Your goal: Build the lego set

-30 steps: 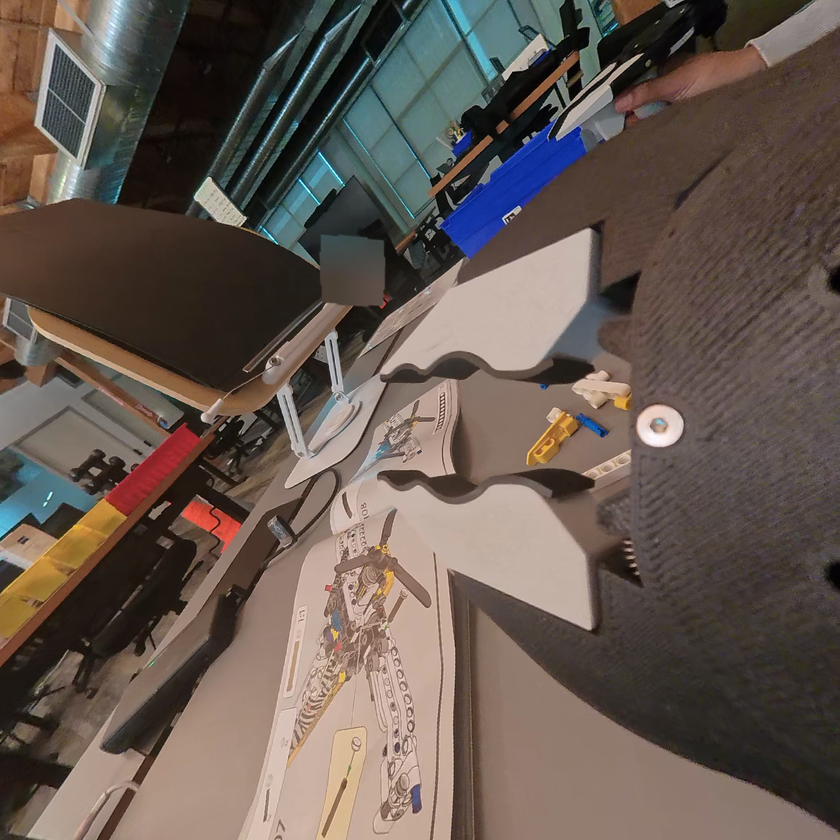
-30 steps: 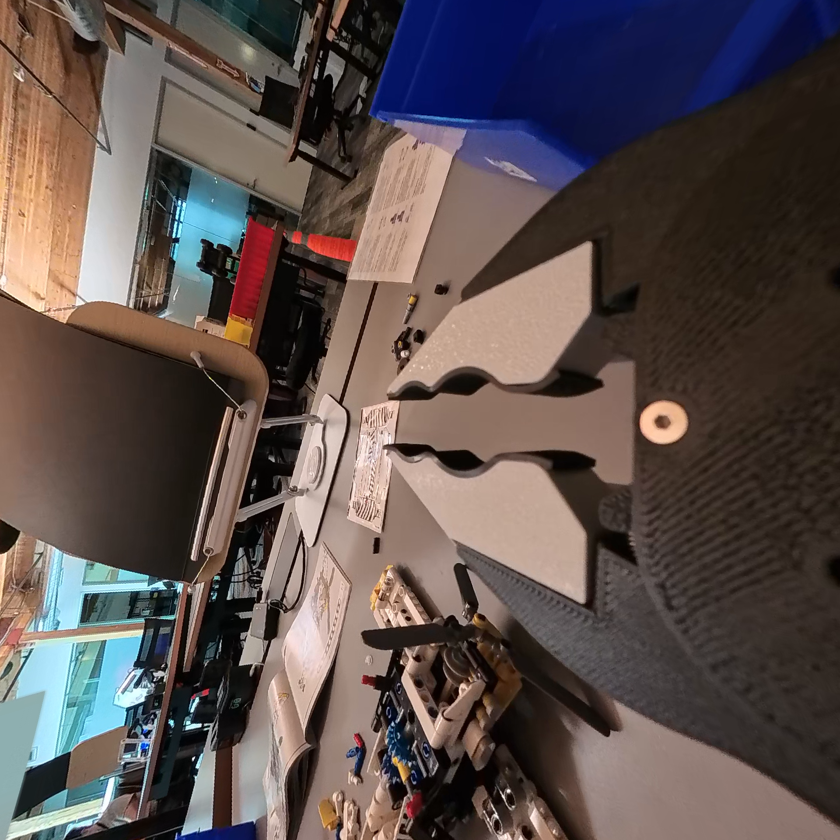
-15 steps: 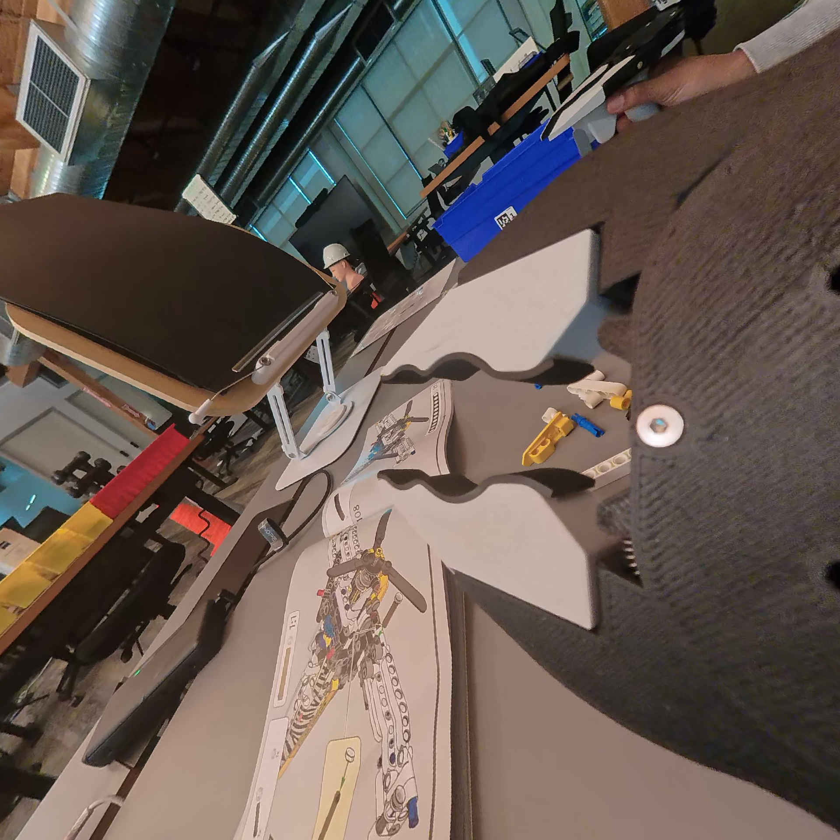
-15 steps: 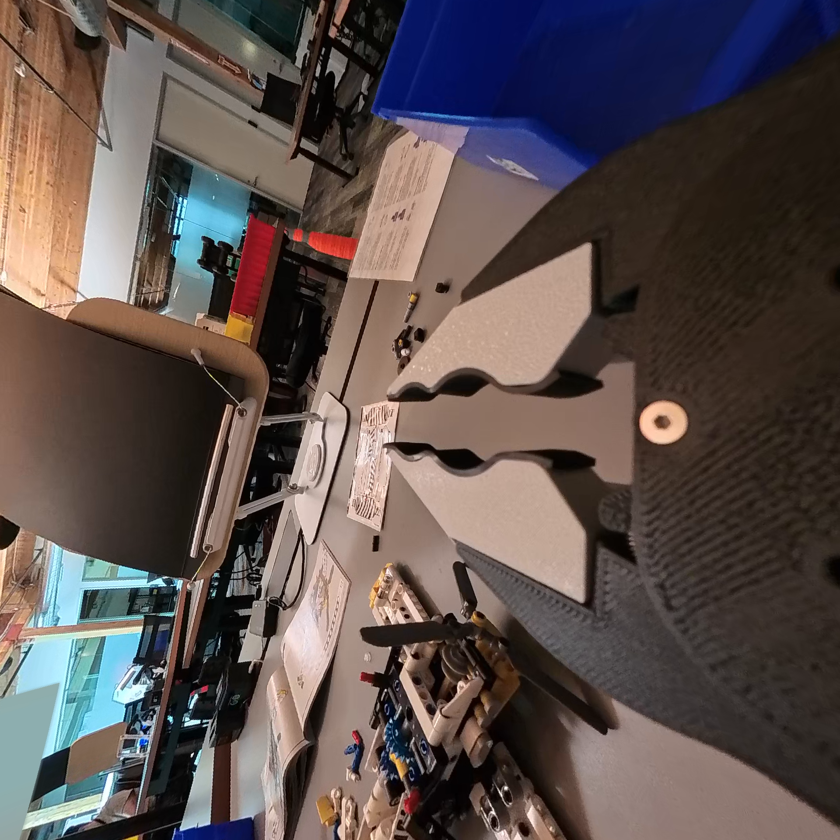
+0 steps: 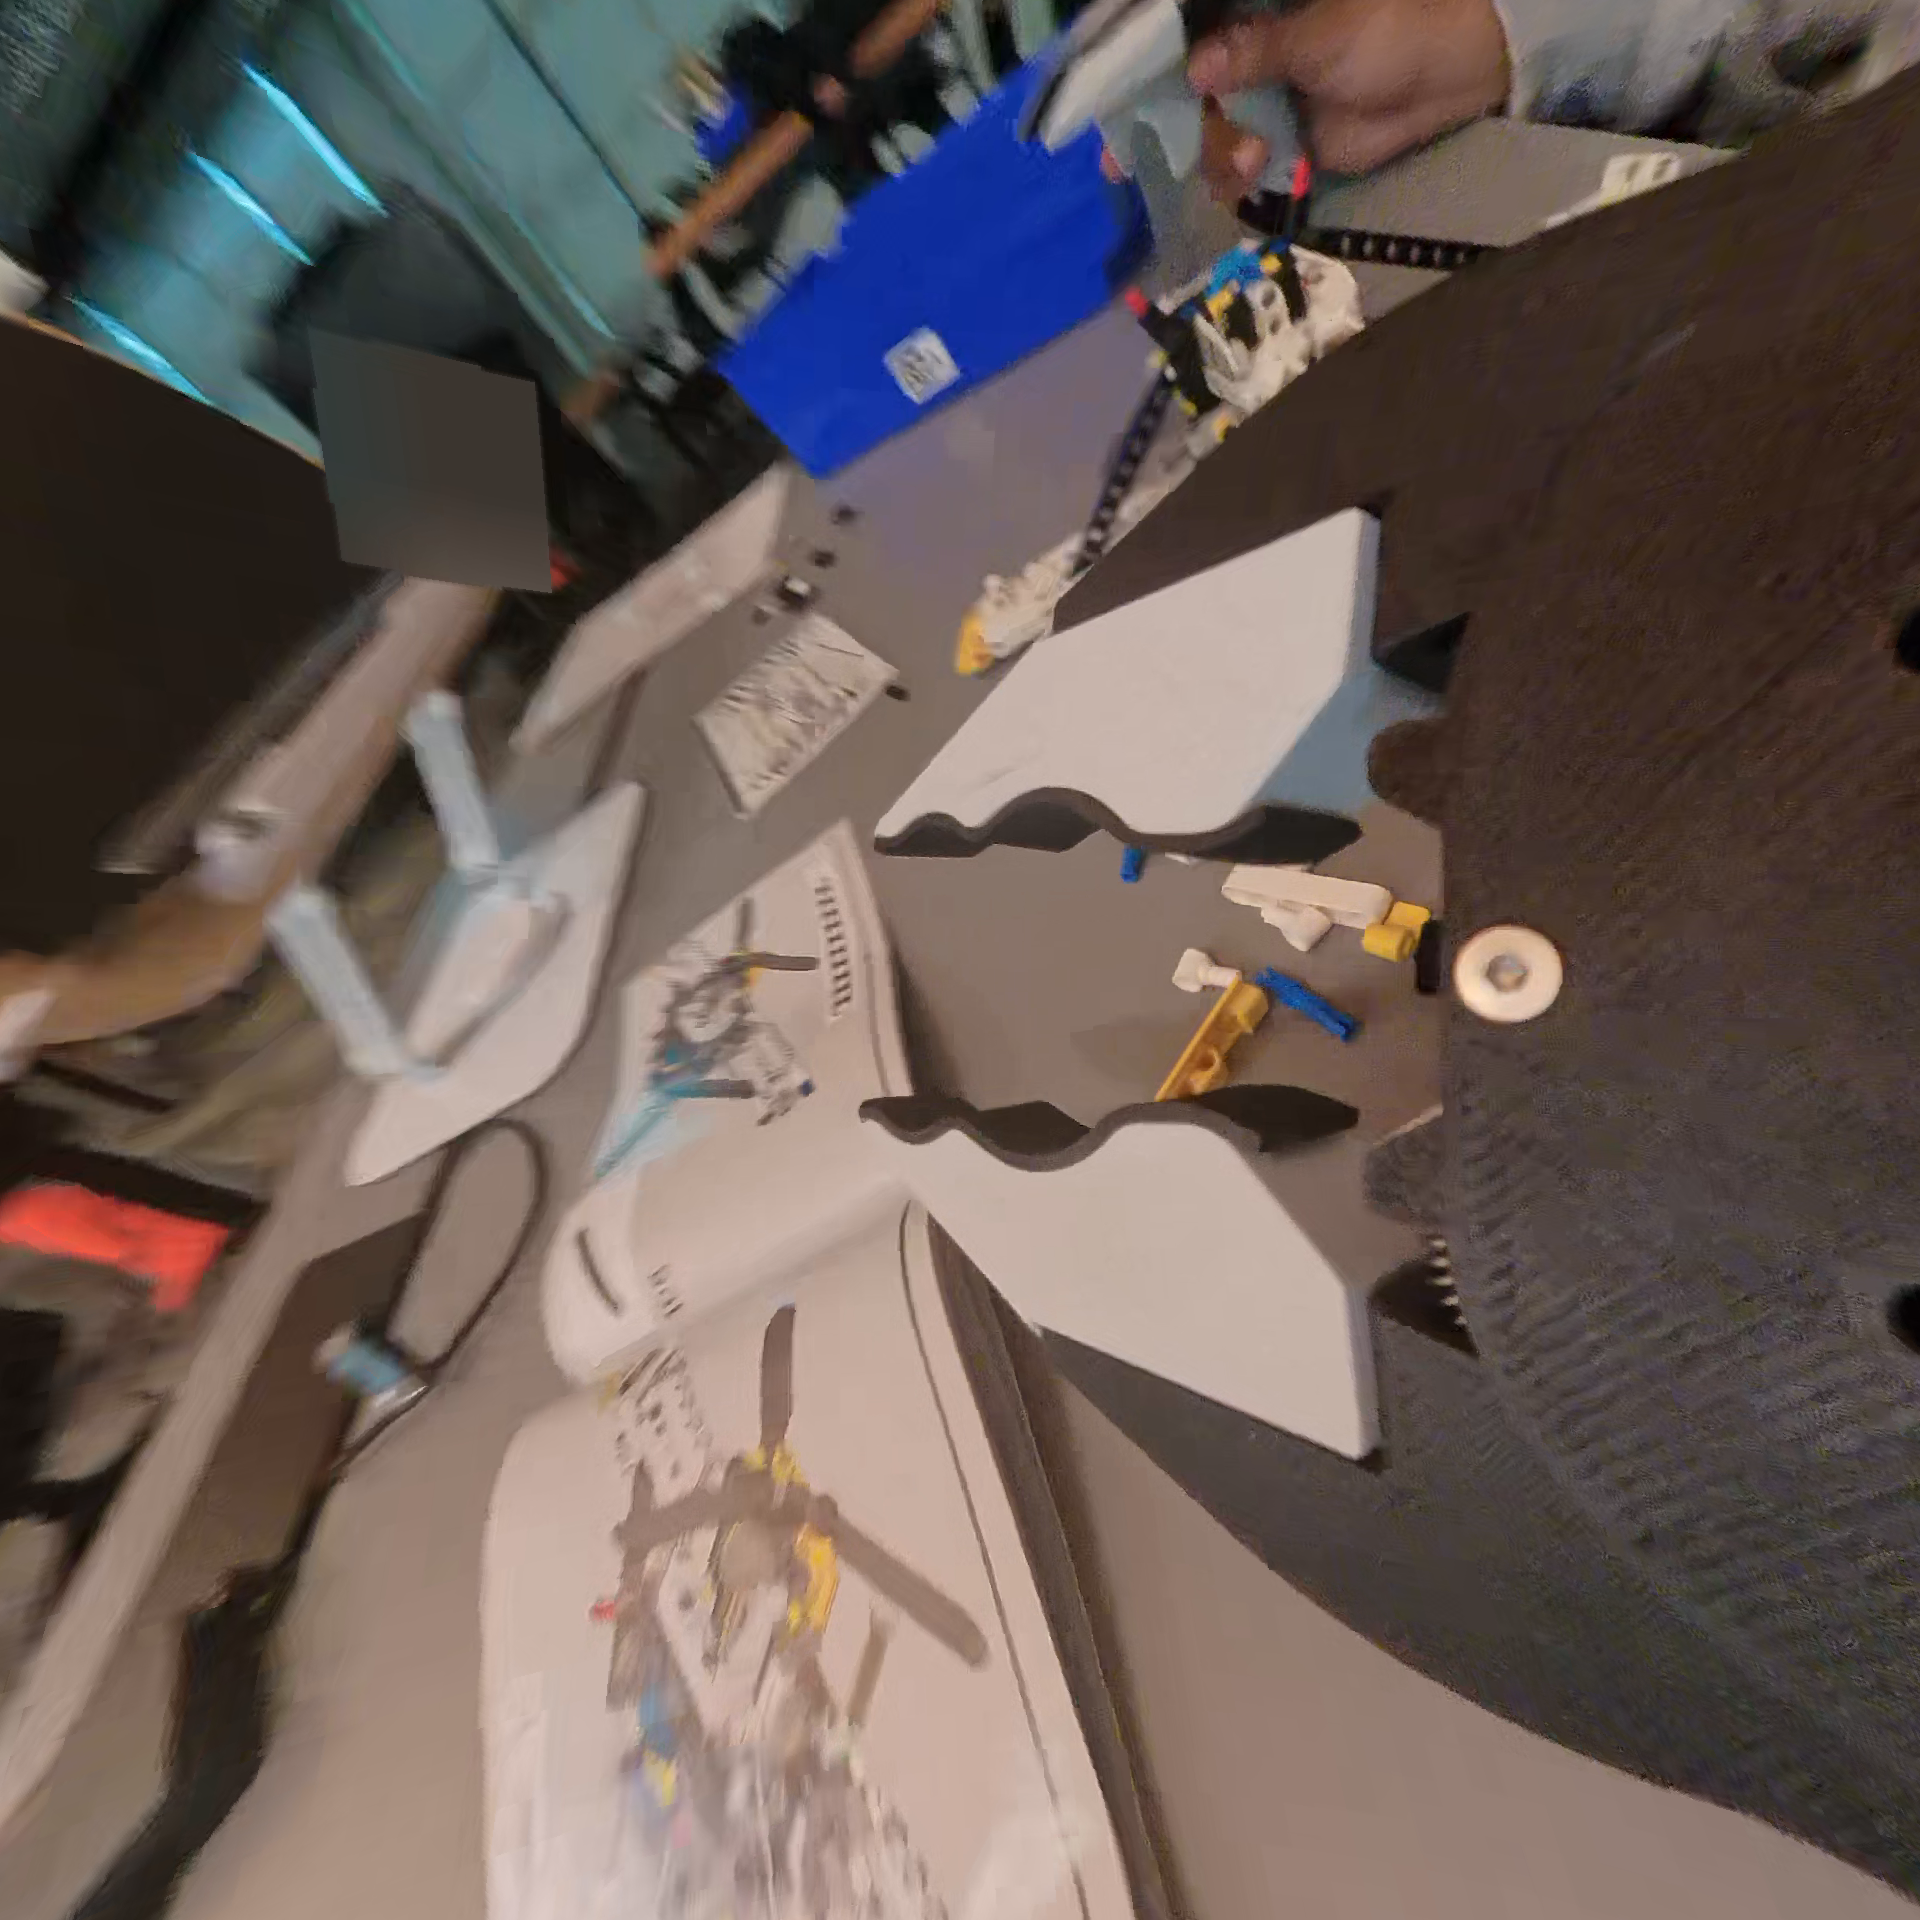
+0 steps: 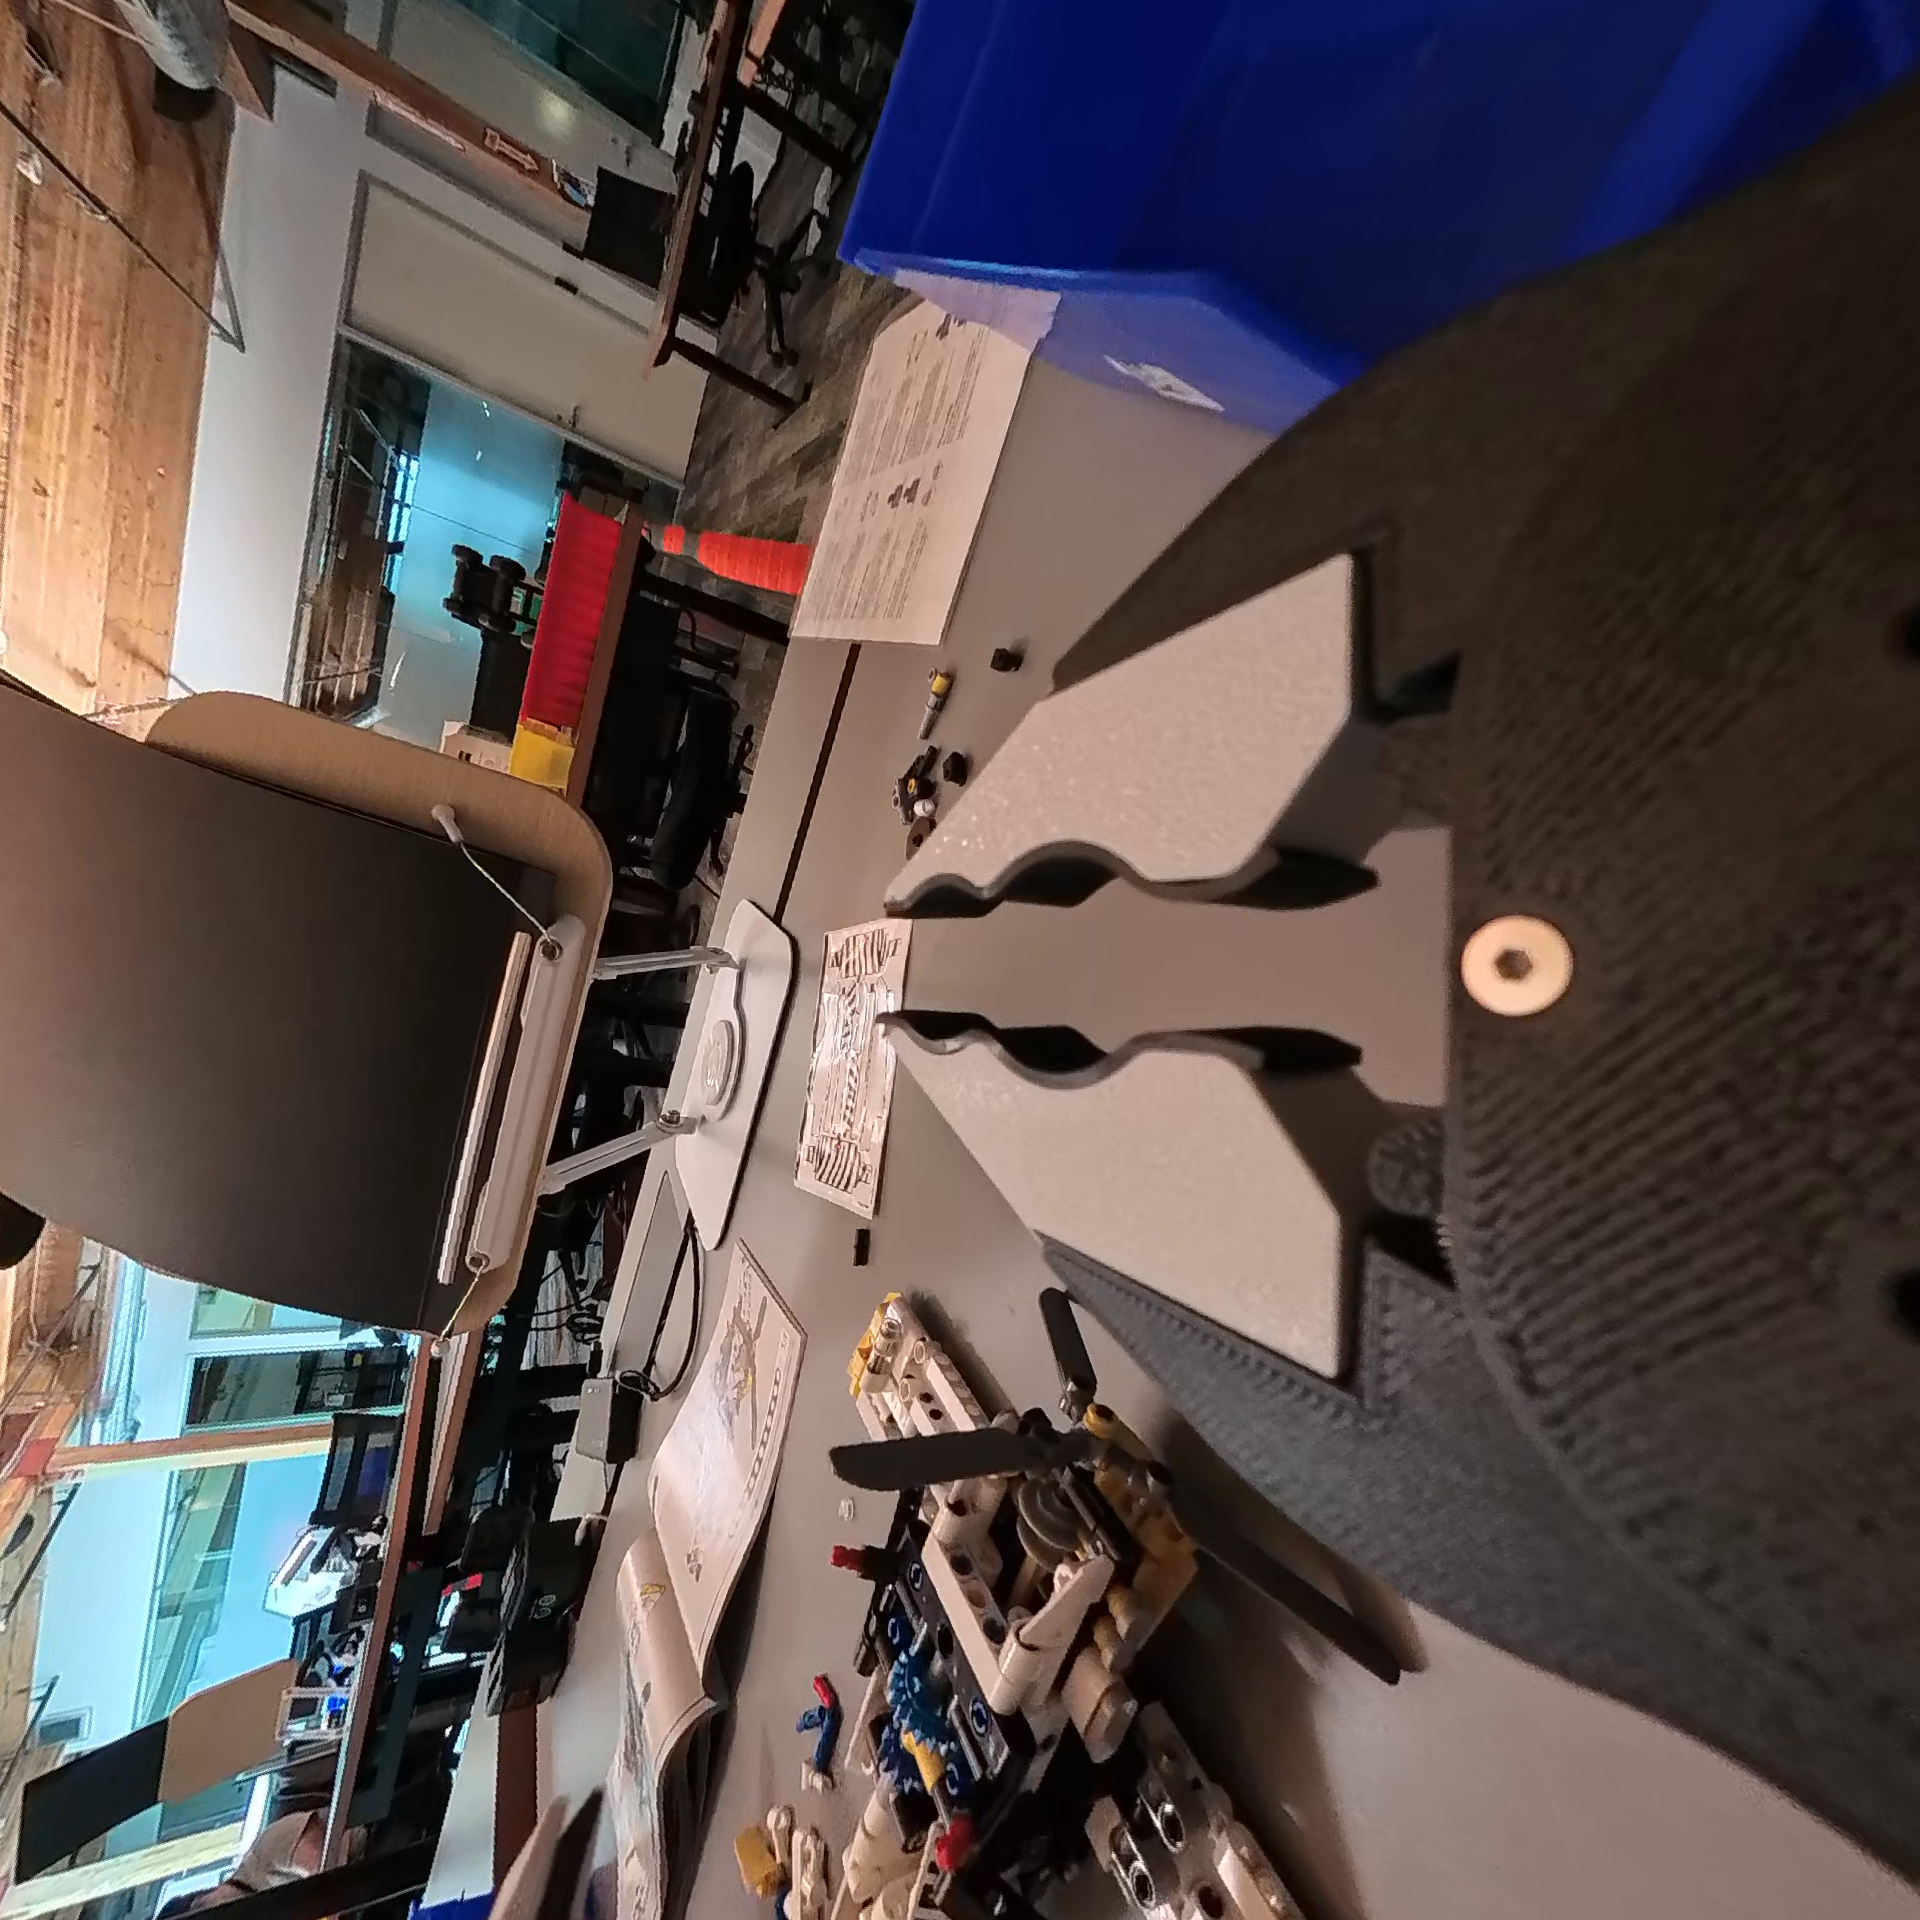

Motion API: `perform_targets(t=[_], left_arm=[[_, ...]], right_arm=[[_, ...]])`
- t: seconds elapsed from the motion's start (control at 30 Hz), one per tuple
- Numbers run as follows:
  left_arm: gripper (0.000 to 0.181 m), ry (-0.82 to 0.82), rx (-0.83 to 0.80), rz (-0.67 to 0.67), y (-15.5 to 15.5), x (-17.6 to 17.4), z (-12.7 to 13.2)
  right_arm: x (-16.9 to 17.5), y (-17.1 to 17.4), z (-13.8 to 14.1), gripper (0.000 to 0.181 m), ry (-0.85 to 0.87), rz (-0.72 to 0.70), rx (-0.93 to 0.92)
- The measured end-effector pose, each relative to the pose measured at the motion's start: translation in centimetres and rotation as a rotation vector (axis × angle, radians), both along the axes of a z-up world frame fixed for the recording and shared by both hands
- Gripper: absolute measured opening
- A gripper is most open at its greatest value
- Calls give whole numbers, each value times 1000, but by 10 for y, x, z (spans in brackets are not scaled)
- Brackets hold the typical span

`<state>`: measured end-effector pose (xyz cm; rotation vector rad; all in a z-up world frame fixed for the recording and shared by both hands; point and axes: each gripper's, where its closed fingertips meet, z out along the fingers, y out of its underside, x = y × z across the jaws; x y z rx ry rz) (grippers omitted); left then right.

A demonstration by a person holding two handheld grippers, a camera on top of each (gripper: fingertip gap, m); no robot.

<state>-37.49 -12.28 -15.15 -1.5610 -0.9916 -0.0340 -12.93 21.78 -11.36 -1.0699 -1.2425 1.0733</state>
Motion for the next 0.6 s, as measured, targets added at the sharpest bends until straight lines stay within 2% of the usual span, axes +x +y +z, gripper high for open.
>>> perform_targets(t=[0.1,0.17,0.23,0.37,0.47,0.6], left_arm=[[47,13,-183,-90,37,-3,-1],[48,54,-235,-134,65,-11,13],[57,31,-291,-181,95,-22,13],[75,-64,-503,-241,136,-45,-38],[77,-104,-579,-270,150,-43,-67],[53,-18,-693,-211,142,-52,-74]], right_arm=[[0,0,1,15,5,4,-2],[1,-1,1,15,10,4,0],[2,0,2,15,19,3,1],[4,1,4,15,37,3,-15],[7,3,8,15,60,8,-33],[10,2,11,14,87,13,-36]])
